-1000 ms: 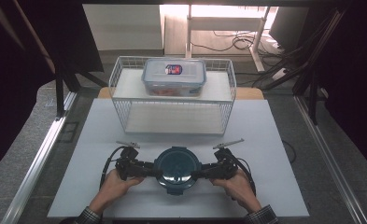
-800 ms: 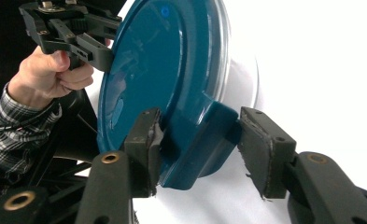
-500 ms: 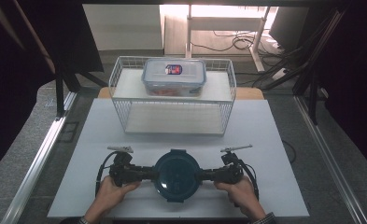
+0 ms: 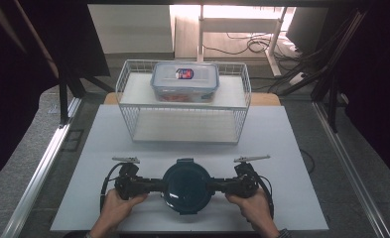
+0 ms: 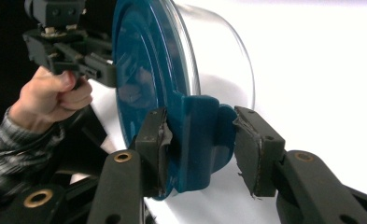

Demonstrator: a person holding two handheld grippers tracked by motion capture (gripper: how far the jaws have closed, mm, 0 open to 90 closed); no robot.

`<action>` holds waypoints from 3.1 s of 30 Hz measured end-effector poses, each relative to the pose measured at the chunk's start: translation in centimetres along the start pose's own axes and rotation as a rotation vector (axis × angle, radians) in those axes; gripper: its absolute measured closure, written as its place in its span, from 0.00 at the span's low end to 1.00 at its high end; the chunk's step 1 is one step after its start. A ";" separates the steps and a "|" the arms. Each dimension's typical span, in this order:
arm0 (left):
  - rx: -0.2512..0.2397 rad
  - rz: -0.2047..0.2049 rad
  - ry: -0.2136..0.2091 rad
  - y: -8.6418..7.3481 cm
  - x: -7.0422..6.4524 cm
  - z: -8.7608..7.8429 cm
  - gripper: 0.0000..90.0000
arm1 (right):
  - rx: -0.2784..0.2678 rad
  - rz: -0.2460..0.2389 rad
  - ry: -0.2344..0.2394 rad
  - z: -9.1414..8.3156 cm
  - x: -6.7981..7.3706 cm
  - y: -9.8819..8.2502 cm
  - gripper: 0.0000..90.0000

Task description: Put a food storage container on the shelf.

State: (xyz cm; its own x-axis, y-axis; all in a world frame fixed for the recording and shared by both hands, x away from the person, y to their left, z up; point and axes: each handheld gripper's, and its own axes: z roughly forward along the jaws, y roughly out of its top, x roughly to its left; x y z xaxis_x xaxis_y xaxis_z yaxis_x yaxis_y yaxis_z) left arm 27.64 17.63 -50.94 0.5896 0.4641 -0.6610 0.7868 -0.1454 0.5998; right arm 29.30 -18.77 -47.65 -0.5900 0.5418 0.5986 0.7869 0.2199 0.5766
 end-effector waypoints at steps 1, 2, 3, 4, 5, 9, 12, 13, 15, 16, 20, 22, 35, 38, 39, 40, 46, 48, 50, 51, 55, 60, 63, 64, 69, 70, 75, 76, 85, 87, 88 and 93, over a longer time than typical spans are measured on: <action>0.000 0.000 0.000 0.0 0.0 0.0 0.64 | 0.000 0.000 0.000 0.0 0.0 0.0 0.63; -0.006 0.008 0.009 0.3 -0.2 0.0 0.64 | -0.015 0.001 0.005 -0.2 -0.1 0.1 0.63; -0.015 0.014 0.015 0.6 -0.4 -0.1 0.64 | -0.024 -0.003 0.008 -0.3 -0.1 0.3 0.63; -0.035 0.022 0.013 1.2 -0.5 -0.2 0.63 | -0.042 -0.012 0.009 -0.6 -0.1 0.5 0.63; -0.035 0.022 0.013 1.2 -0.5 -0.2 0.63 | -0.042 -0.012 0.009 -0.6 -0.1 0.5 0.63; -0.050 0.055 0.012 2.4 -1.1 -0.7 0.64 | -0.066 -0.047 0.007 -1.4 0.3 1.5 0.63; -0.063 0.079 0.026 3.5 -1.6 -1.2 0.63 | -0.077 -0.067 0.004 -1.8 0.7 2.3 0.63; -0.068 0.088 0.032 3.9 -1.8 -1.4 0.63 | -0.083 -0.073 0.004 -1.9 0.8 2.6 0.63; -0.084 0.108 0.042 4.8 -2.3 -1.9 0.63 | -0.094 -0.088 0.003 -2.3 1.2 3.4 0.63; -0.089 0.117 0.045 5.3 -2.5 -2.1 0.63 | -0.101 -0.100 0.001 -2.5 1.4 3.9 0.63; -0.114 0.147 0.057 7.0 -3.4 -3.1 0.63 | -0.120 -0.140 -0.006 -3.3 2.3 5.7 0.63; -0.130 0.153 0.059 7.8 -3.6 -3.5 0.63 | -0.127 -0.156 -0.008 -3.7 2.7 6.6 0.63; -0.201 0.166 0.061 12.0 -4.9 -5.9 0.63 | -0.168 -0.206 -0.019 -5.1 4.6 11.7 0.62; -0.211 0.165 0.064 13.0 -5.3 -6.5 0.63 | -0.178 -0.207 -0.019 -5.5 5.1 12.8 0.62; -0.213 0.167 0.065 13.4 -5.4 -6.7 0.63 | -0.182 -0.211 -0.018 -5.6 5.2 13.1 0.62; -0.213 0.167 0.065 13.4 -5.4 -6.7 0.63 | -0.182 -0.211 -0.018 -5.6 5.2 13.1 0.62; -0.229 0.173 0.068 15.6 -6.0 -7.8 0.63 | -0.199 -0.228 -0.016 -6.4 5.9 15.3 0.62; -0.242 0.174 0.067 16.7 -6.2 -8.3 0.63 | -0.209 -0.231 -0.015 -6.7 6.2 16.4 0.62; -0.253 0.174 0.066 17.5 -6.4 -8.6 0.63 | -0.215 -0.233 -0.015 -6.9 6.5 17.2 0.62; -0.254 0.175 0.066 17.8 -6.4 -8.8 0.63 | -0.218 -0.235 -0.017 -7.0 6.6 17.5 0.62; -0.258 0.184 0.068 19.3 -6.7 -9.4 0.63 | -0.226 -0.241 -0.018 -7.4 6.9 19.0 0.62; -0.262 0.184 0.059 20.9 -6.6 -10.0 0.63 | -0.240 -0.244 -0.014 -7.8 7.3 20.7 0.63; -0.267 0.184 0.058 21.9 -6.6 -10.3 0.63 | -0.248 -0.247 -0.014 -8.0 7.4 21.7 0.63; -0.267 0.184 0.058 21.9 -6.6 -10.3 0.63 | -0.248 -0.247 -0.014 -8.0 7.4 21.7 0.63; -0.280 0.180 0.064 24.0 -6.7 -11.2 0.63 | -0.264 -0.243 -0.009 -8.2 7.6 23.8 0.63; -0.280 0.181 0.065 24.4 -6.7 -11.4 0.63 | -0.268 -0.242 -0.005 -8.2 7.6 24.2 0.63; -0.277 0.177 0.078 26.1 -6.8 -11.9 0.63 | -0.277 -0.233 0.005 -8.3 7.4 26.0 0.63; -0.281 0.171 0.082 26.9 -6.8 -12.1 0.63 | -0.280 -0.226 0.009 -8.3 7.4 26.3 0.63; -0.284 0.139 0.093 29.4 -5.6 -11.8 0.63 | -0.306 -0.177 0.028 -8.0 5.9 28.8 0.63; -0.279 0.126 0.093 29.6 -5.1 -11.6 0.63 | -0.298 -0.168 0.021 -7.8 5.6 29.1 0.63; -0.278 0.120 0.092 29.6 -4.9 -11.5 0.63 | -0.292 -0.164 0.018 -7.7 5.4 29.2 0.63; -0.288 0.099 0.075 29.6 -3.8 -11.0 0.63 | -0.279 -0.146 0.008 -7.2 4.9 29.7 0.62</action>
State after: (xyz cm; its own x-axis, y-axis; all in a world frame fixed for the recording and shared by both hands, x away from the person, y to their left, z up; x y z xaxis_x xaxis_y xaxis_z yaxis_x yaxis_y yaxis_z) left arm 46.69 21.23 -25.71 0.6376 0.5246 -0.5642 0.6356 0.0556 0.7700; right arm 48.47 -15.47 -23.60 -0.6952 0.5146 0.5019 0.6145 0.0630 0.7864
